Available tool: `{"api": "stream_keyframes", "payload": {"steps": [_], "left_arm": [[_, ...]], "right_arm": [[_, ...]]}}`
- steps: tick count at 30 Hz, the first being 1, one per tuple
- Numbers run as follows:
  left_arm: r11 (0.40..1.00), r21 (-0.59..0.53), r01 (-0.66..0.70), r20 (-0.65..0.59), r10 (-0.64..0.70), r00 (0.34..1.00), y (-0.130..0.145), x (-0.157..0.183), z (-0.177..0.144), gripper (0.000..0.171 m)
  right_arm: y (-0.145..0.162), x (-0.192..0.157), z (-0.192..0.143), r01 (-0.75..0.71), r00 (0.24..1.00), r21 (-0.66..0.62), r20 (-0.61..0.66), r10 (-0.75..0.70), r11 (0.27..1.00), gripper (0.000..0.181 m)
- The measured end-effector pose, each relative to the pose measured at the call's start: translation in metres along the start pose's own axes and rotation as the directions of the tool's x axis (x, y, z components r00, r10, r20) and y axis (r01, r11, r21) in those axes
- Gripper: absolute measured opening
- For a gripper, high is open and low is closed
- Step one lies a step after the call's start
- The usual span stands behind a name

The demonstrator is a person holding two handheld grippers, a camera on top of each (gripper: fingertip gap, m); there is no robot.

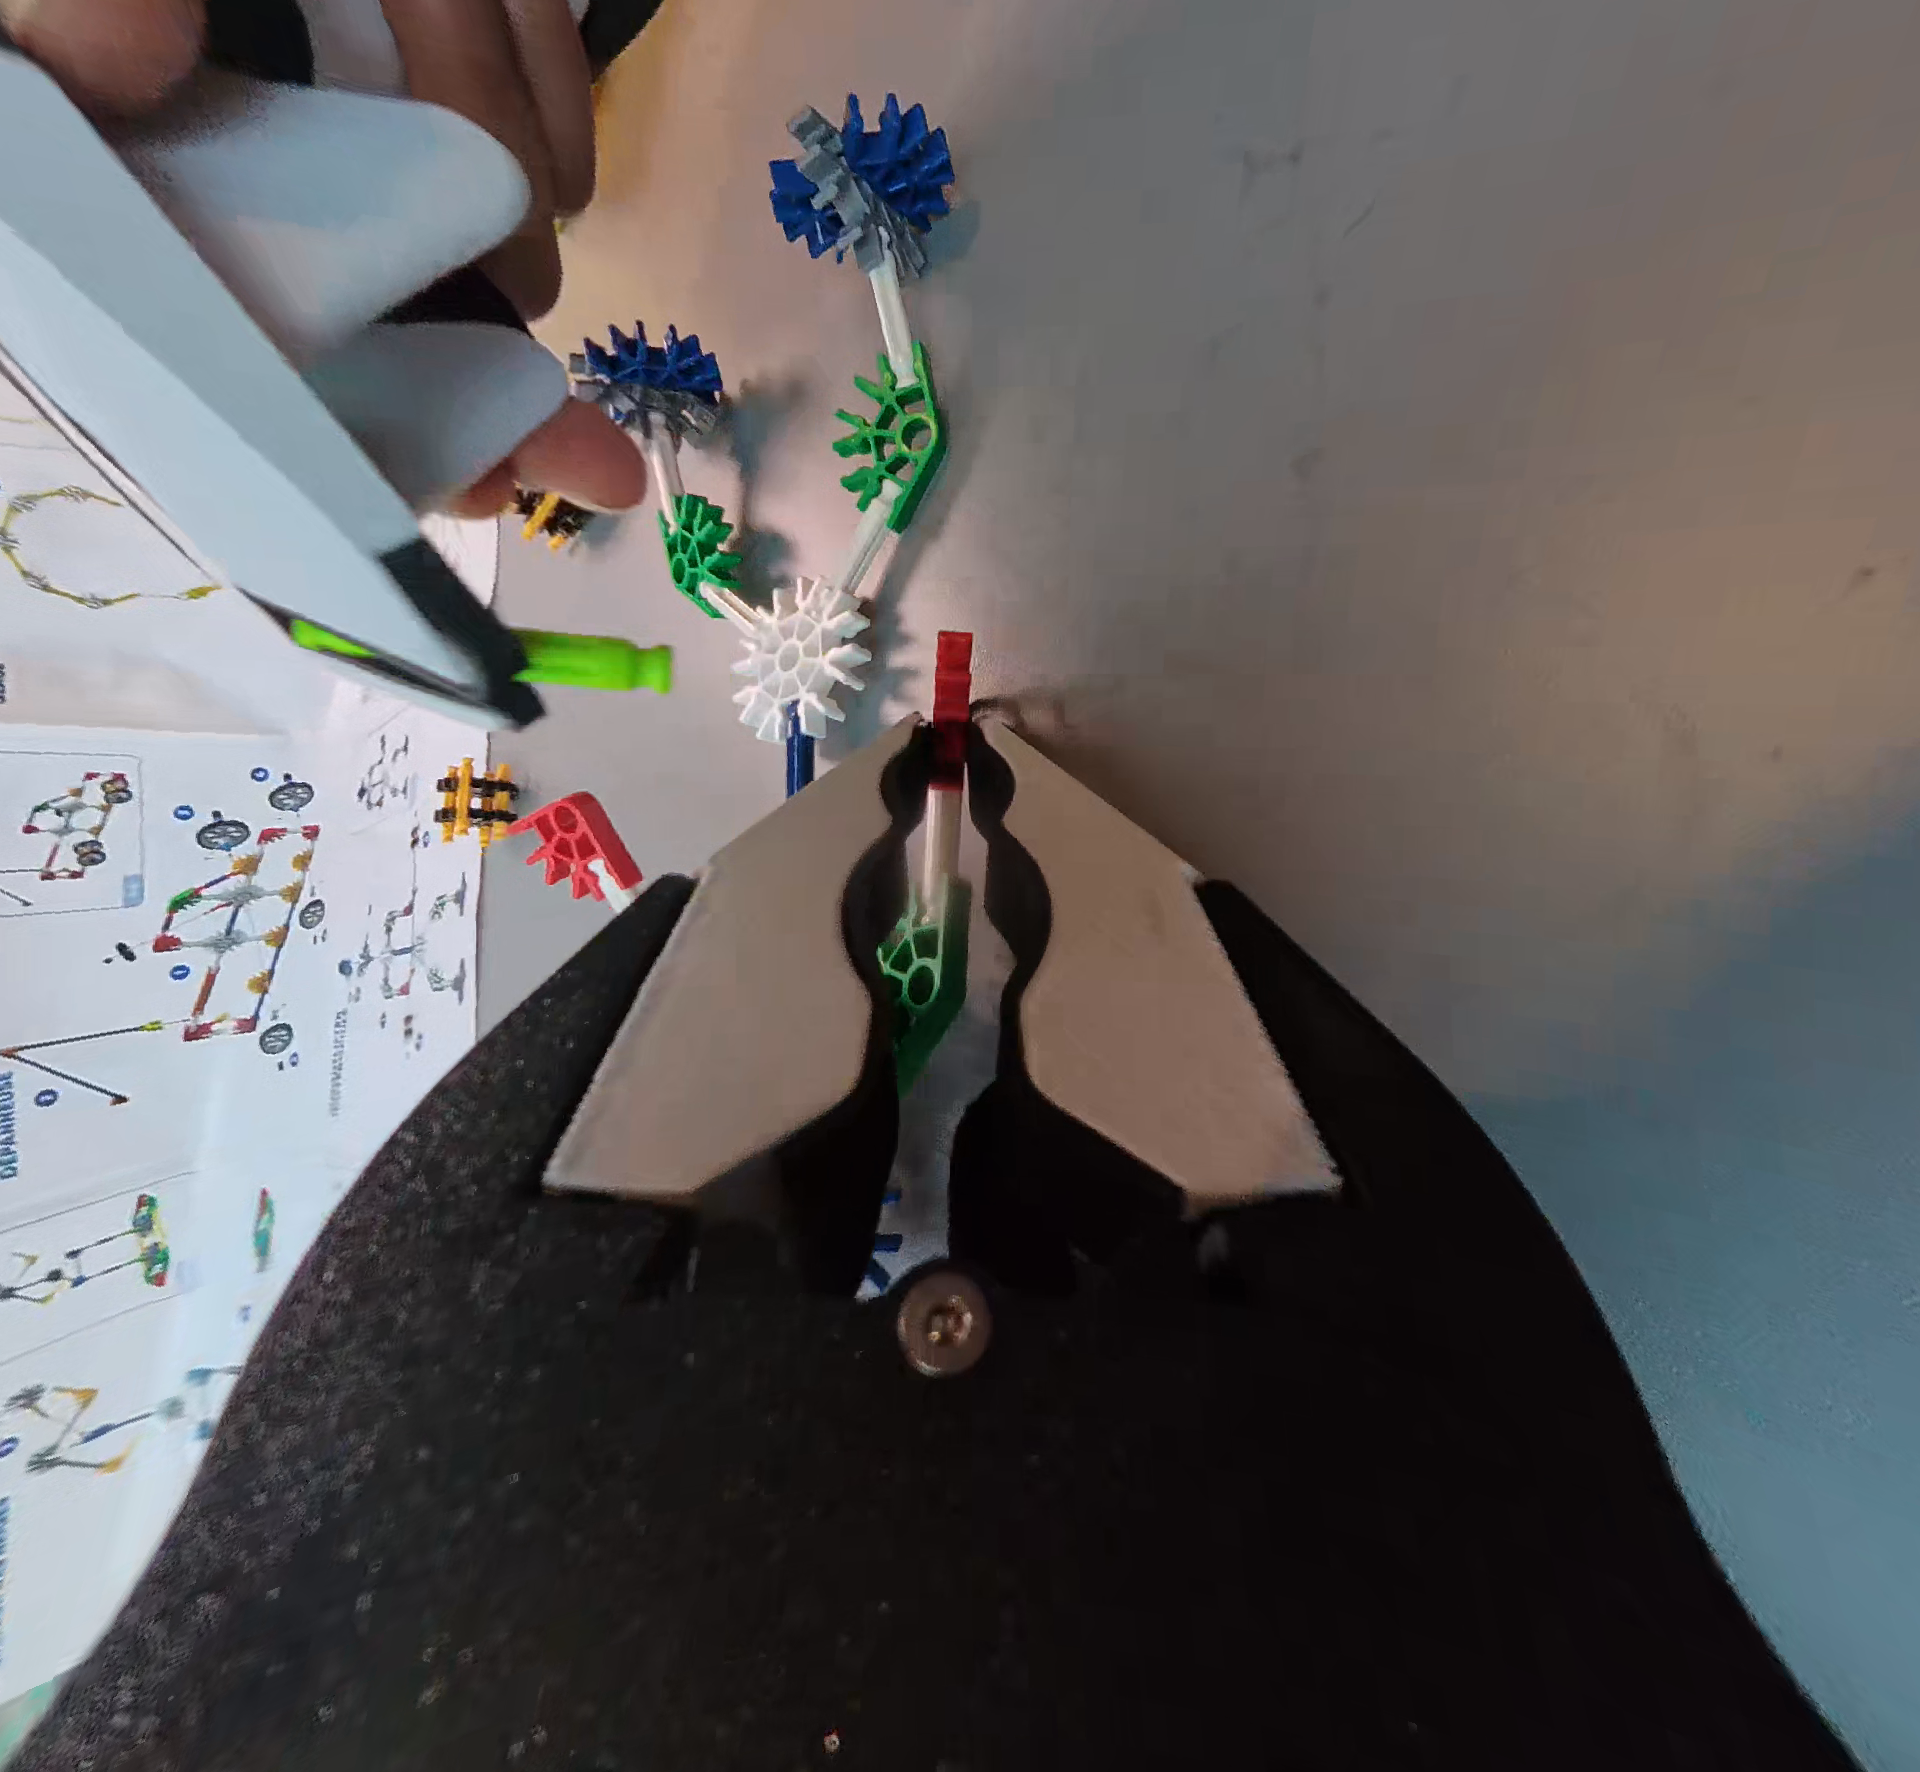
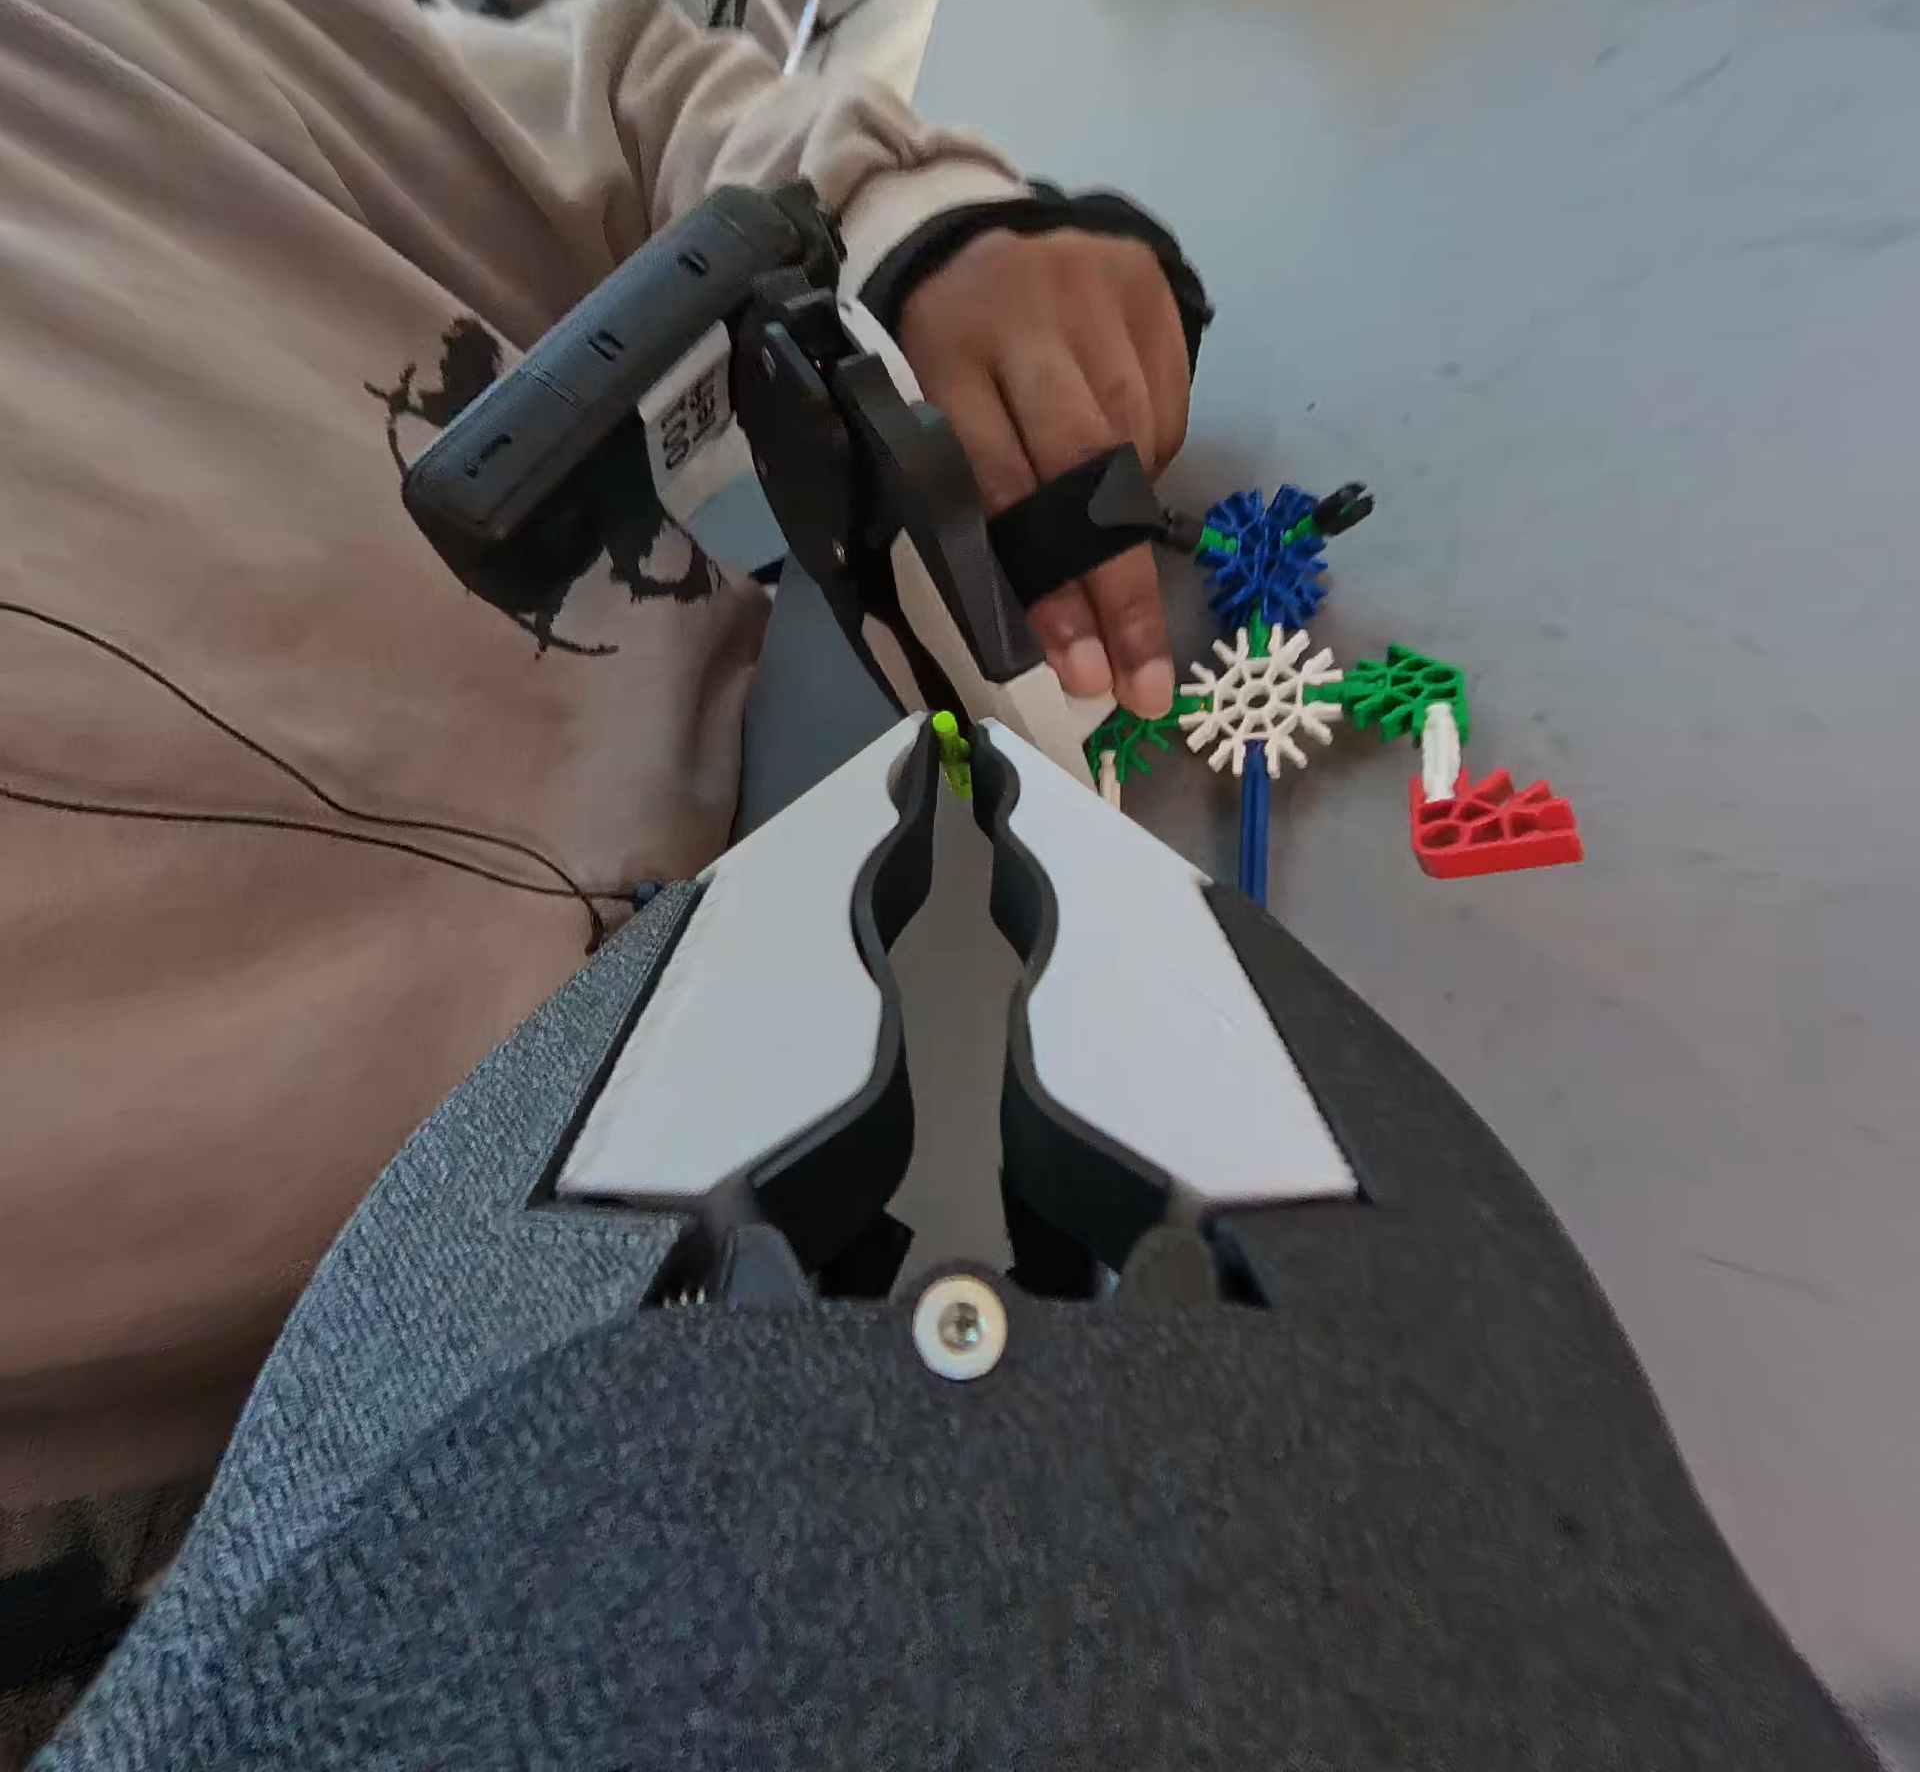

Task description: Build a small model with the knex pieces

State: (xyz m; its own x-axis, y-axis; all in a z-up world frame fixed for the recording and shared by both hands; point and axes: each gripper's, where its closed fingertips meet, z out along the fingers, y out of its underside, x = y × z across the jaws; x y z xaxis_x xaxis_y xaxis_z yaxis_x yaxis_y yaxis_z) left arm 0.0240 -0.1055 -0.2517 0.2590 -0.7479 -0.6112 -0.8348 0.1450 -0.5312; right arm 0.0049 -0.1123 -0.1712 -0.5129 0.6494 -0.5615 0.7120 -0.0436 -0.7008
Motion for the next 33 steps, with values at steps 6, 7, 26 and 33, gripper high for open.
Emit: {"api": "stream_keyframes", "payload": {"steps": [6, 7, 26, 33], "left_arm": [[0.858, 0.254, 0.446, -0.177, -0.413, 0.894, -0.029, -0.026, -0.033, 0.023], [0.791, 0.304, 0.530, -0.216, -0.485, 0.847, -0.036, -0.035, -0.041, 0.024], [0.493, 0.477, 0.728, 0.414, -0.856, 0.309, 0.130, -0.190, -0.136, 0.006], [0.268, 0.418, 0.868, 0.677, -0.729, -0.101, 0.282, -0.173, -0.196, 0.038]], "right_arm": [[-0.027, -0.012, -0.024, 0.149, 0.980, 0.401, -0.180, -0.082, 0.904, 0.005], [-0.028, -0.014, -0.026, 0.158, 0.978, 0.440, -0.190, -0.081, 0.884, 0.005], [-0.023, 0.016, -0.064, 0.346, 0.848, 0.462, -0.527, -0.060, 0.817, 0.018], [-0.016, 0.021, -0.063, 0.362, 0.828, 0.418, -0.554, -0.082, 0.833, 0.018]]}}
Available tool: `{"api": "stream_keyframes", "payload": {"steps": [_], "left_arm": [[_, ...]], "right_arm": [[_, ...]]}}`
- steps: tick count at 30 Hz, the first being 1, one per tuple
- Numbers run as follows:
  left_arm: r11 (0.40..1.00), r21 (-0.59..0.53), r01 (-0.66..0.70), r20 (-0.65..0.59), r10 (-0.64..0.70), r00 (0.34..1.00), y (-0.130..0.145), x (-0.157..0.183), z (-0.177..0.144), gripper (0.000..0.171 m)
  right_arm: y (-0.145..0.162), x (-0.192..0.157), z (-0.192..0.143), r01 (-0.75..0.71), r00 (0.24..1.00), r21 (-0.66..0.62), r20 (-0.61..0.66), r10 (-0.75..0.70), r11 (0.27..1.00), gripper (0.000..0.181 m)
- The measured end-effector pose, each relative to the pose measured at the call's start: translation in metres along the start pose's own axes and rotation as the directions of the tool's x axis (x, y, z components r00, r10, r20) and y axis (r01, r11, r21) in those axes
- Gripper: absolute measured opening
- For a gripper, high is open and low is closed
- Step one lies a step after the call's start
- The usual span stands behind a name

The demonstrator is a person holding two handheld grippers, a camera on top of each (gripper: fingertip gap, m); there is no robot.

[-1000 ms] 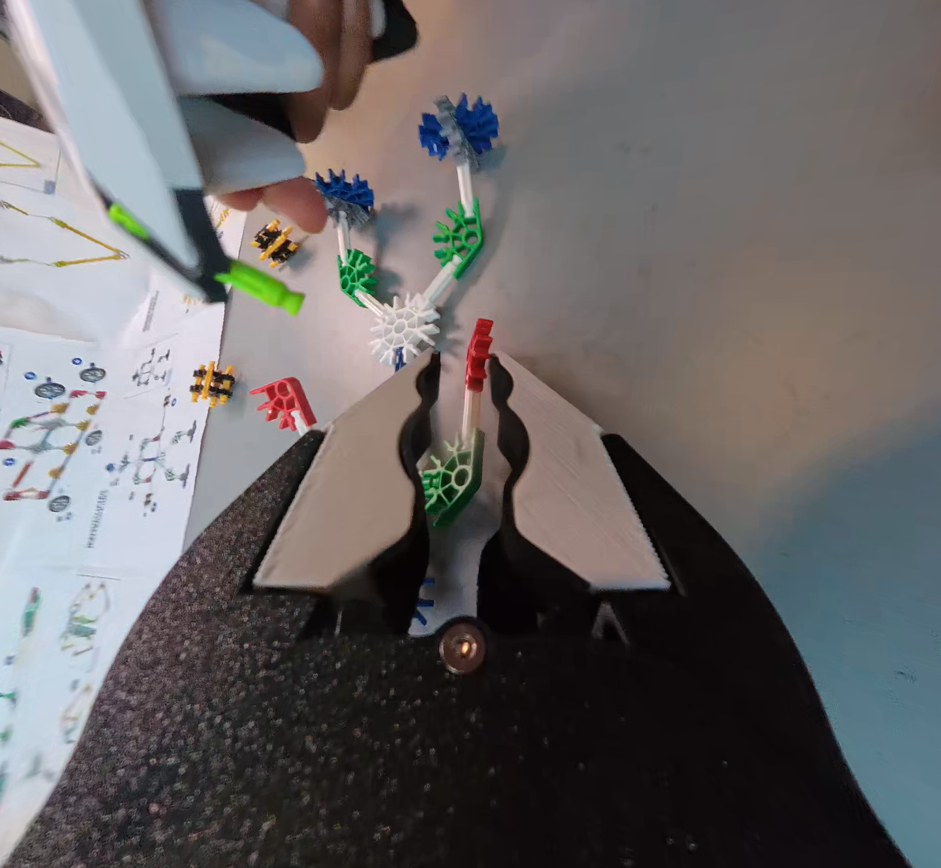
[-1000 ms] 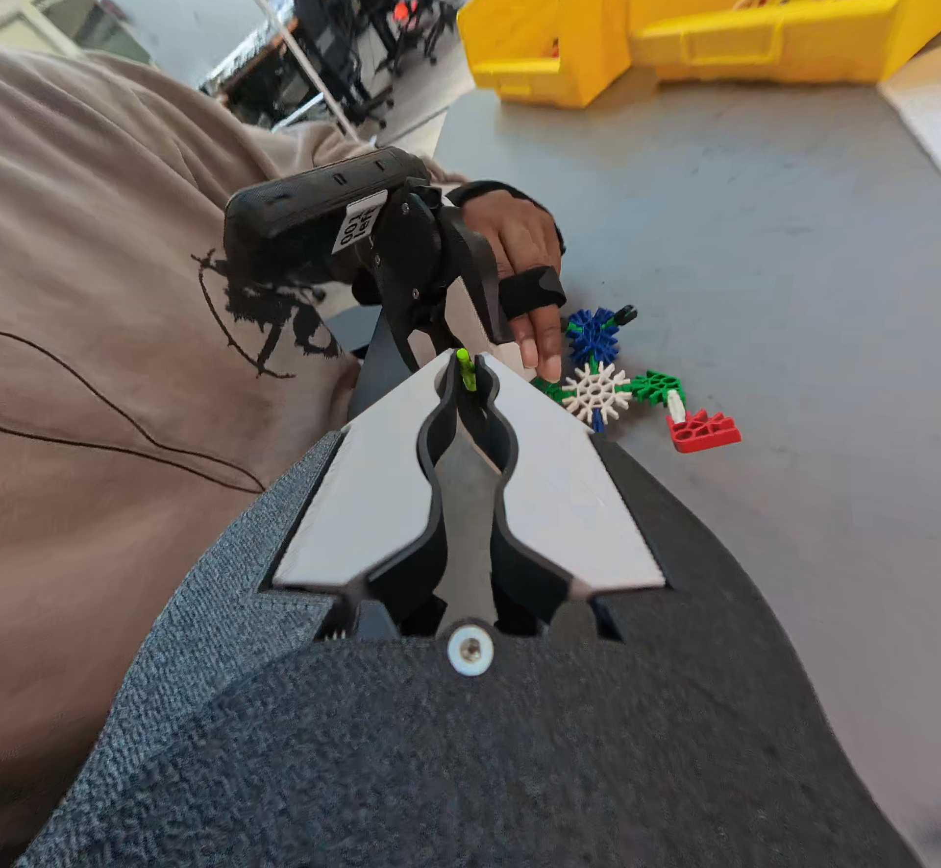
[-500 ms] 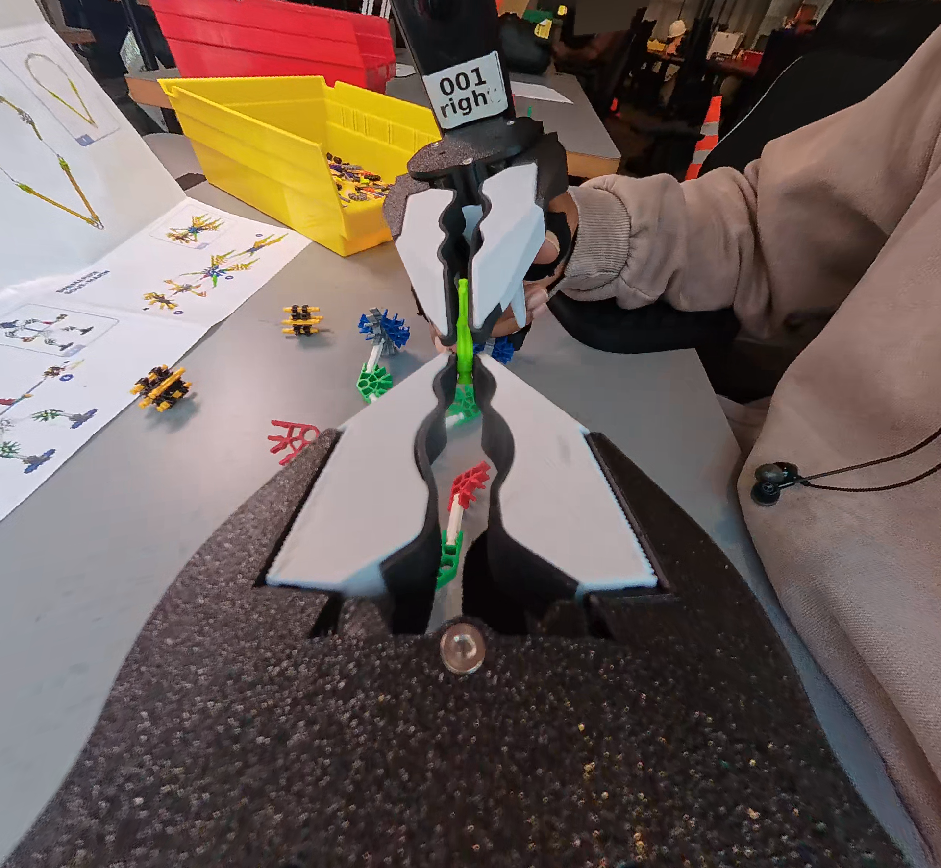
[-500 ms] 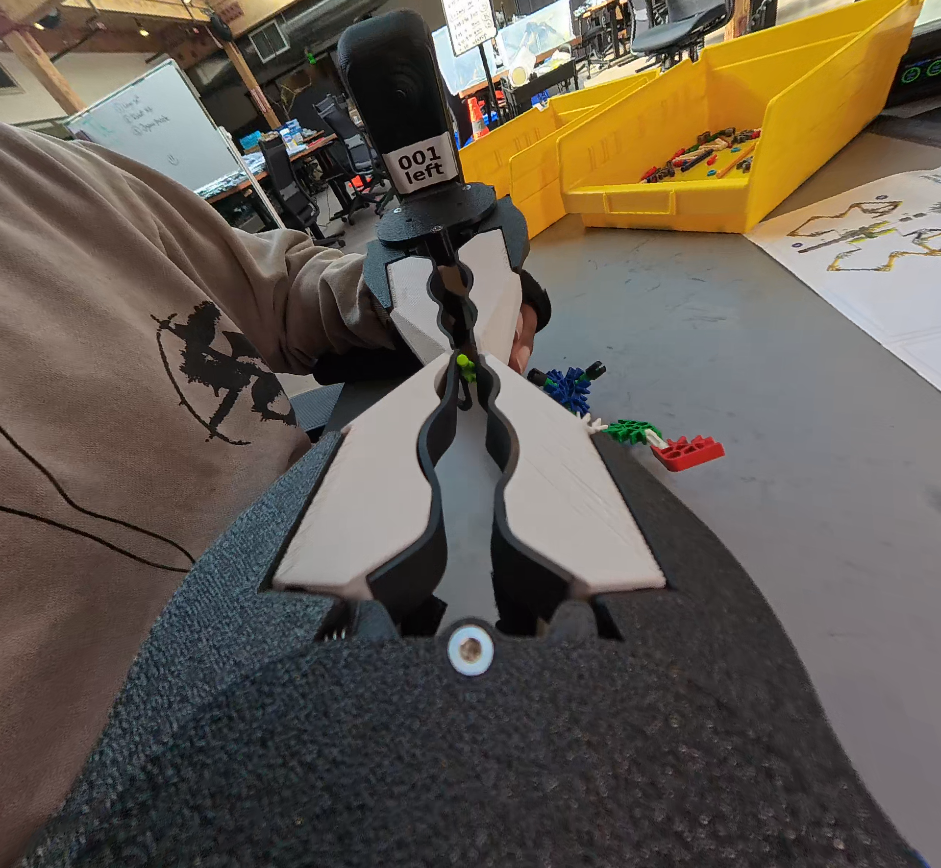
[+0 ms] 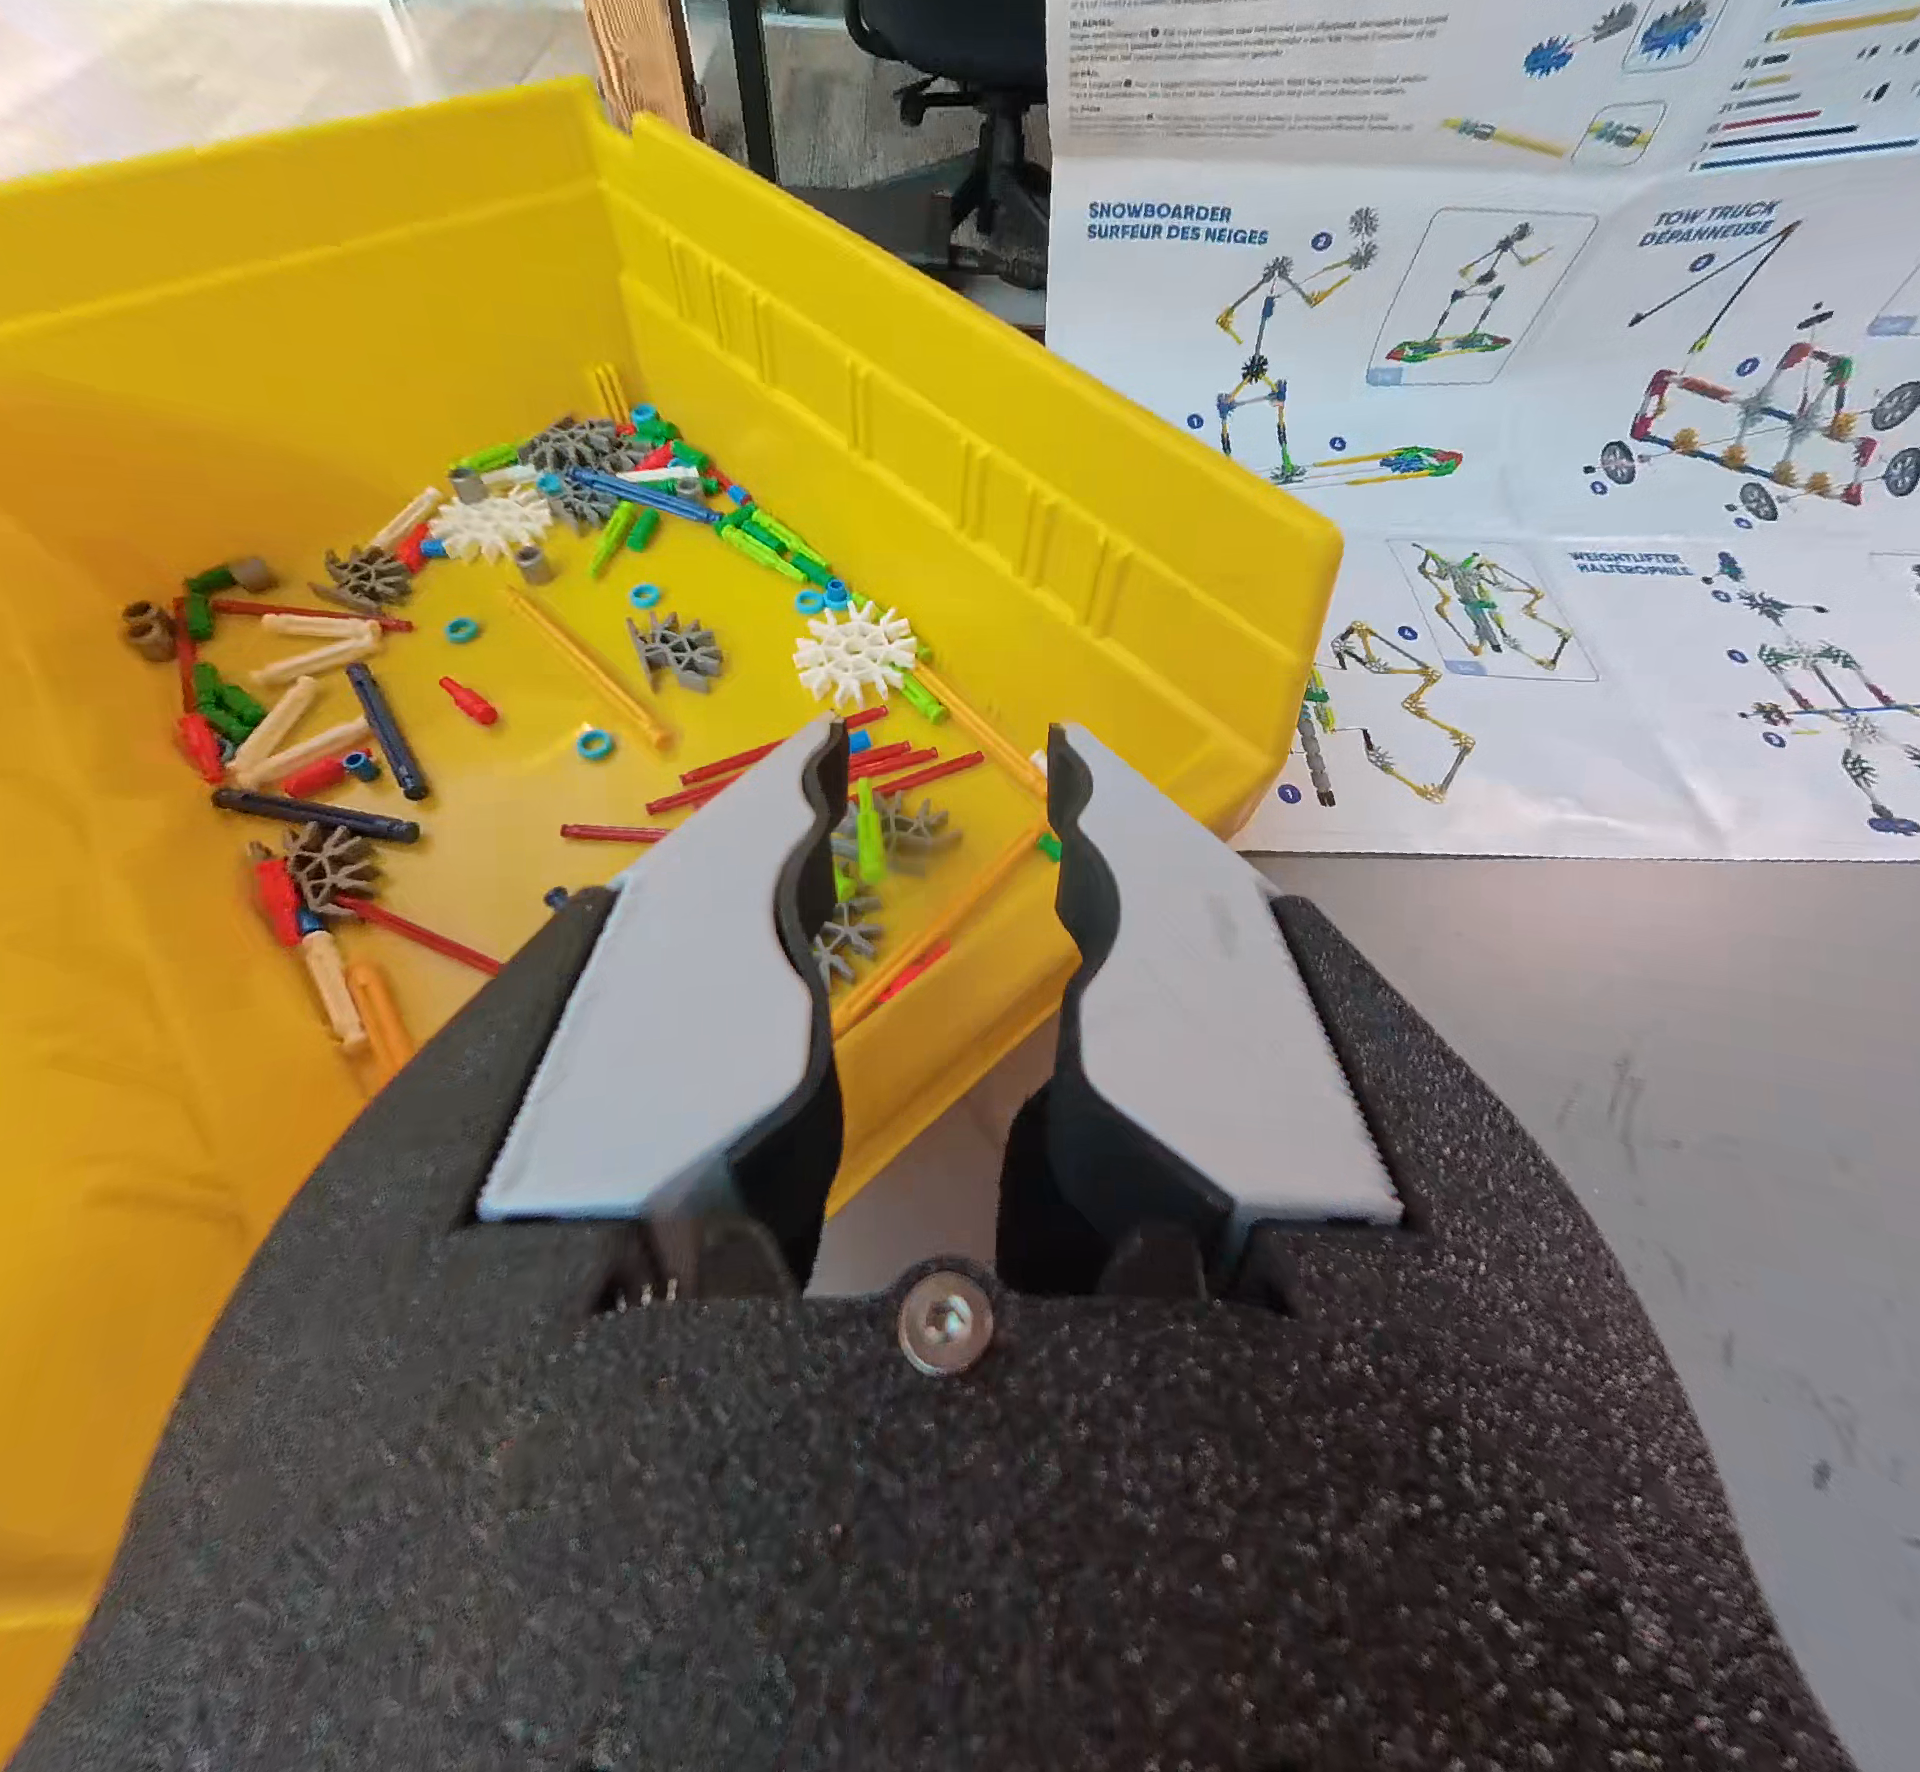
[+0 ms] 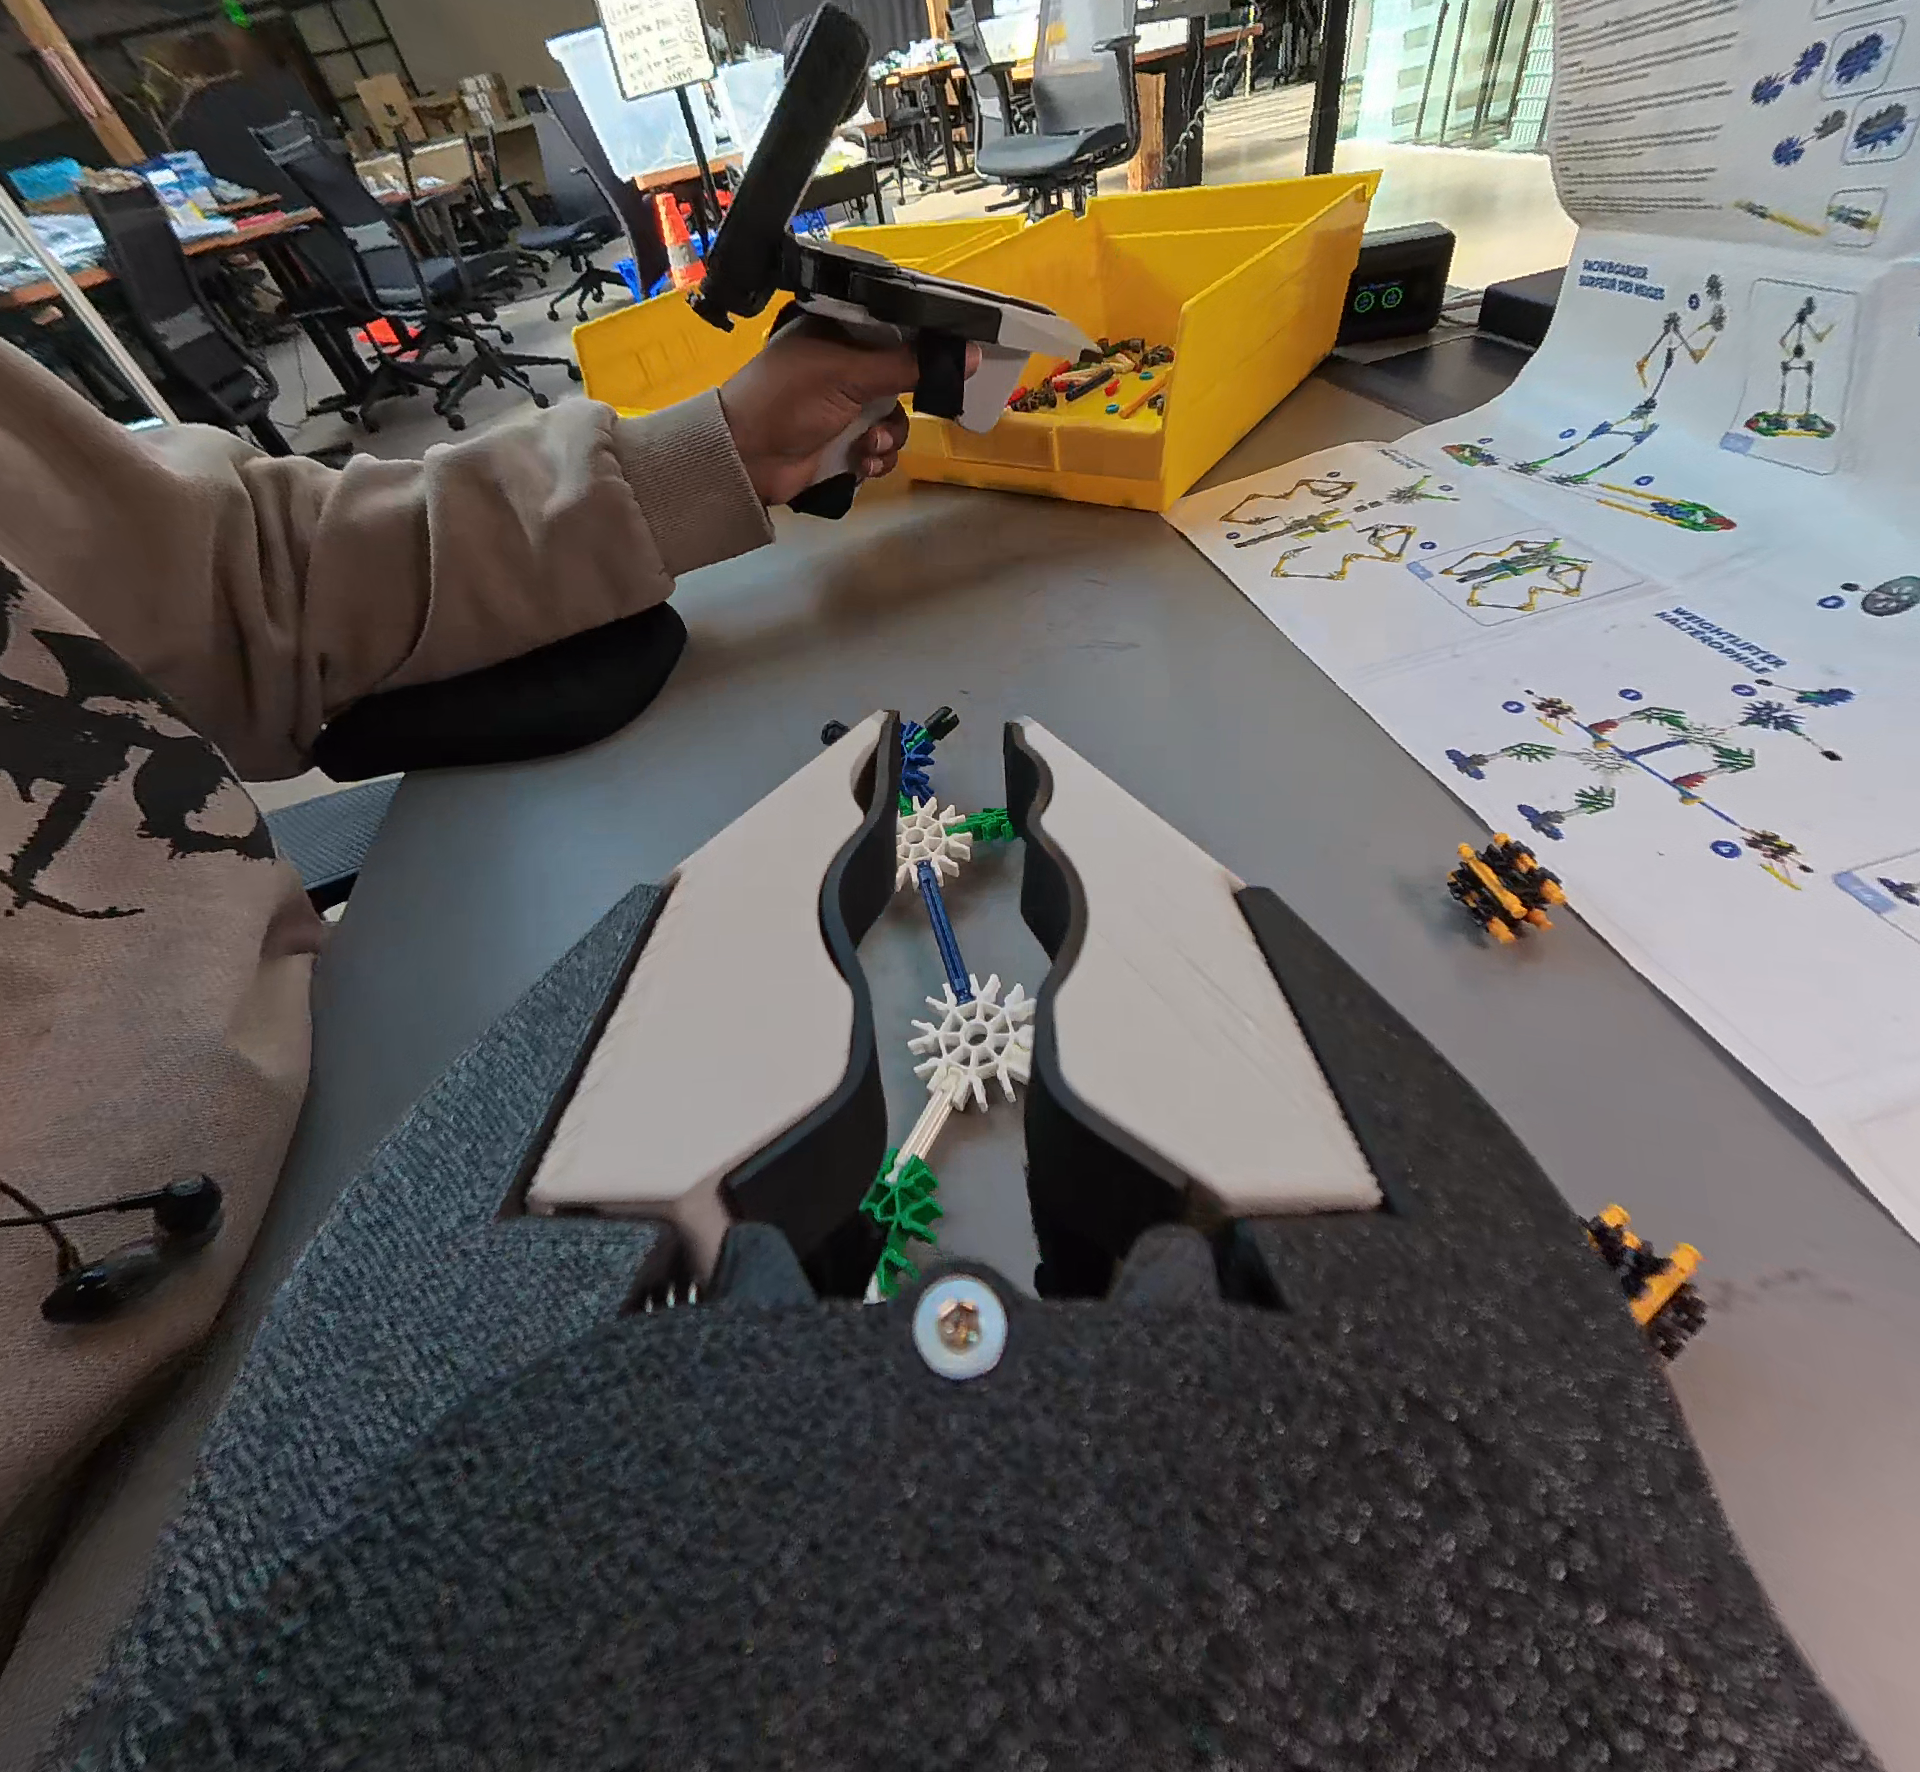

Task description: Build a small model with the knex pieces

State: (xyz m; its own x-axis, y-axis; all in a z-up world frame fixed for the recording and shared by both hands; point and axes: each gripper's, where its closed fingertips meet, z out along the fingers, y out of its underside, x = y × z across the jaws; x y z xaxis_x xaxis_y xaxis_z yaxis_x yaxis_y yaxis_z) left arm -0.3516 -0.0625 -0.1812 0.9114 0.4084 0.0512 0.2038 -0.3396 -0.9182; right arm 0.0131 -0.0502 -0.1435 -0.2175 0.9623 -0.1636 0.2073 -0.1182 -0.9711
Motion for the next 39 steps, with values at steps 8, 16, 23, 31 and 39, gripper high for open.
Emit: {"api": "stream_keyframes", "payload": {"steps": [8, 16, 23, 31, 39], "left_arm": [[0.977, 0.140, -0.164, -0.300, 0.199, 0.933, -0.014, 0.091, -0.022, 0.037], [0.973, 0.107, -0.206, -0.741, 0.216, 0.636, 0.029, 0.213, -0.069, 0.035], [0.939, -0.065, -0.339, -0.914, 0.080, 0.397, 0.075, 0.282, -0.085, 0.047], [0.840, -0.149, -0.521, -0.920, 0.075, 0.384, 0.113, 0.295, -0.085, 0.012], [0.830, 0.137, -0.541, -0.846, 0.382, 0.372, 0.083, 0.312, -0.111, 0.012]], "right_arm": [[-0.003, 0.016, -0.009, 0.047, 0.994, 0.011, -0.097, -0.046, 0.999, 0.018], [0.001, 0.034, -0.016, -0.006, 0.988, 0.013, -0.154, 0.008, 1.000, 0.019], [0.015, 0.021, 0.010, -0.272, 0.962, -0.100, -0.065, 0.266, 0.957, 0.038], [0.036, 0.019, 0.022, -0.245, 0.969, -0.213, -0.089, 0.231, 0.946, 0.040], [0.029, 0.010, 0.024, -0.268, 0.963, -0.191, -0.072, 0.259, 0.944, 0.031]]}}
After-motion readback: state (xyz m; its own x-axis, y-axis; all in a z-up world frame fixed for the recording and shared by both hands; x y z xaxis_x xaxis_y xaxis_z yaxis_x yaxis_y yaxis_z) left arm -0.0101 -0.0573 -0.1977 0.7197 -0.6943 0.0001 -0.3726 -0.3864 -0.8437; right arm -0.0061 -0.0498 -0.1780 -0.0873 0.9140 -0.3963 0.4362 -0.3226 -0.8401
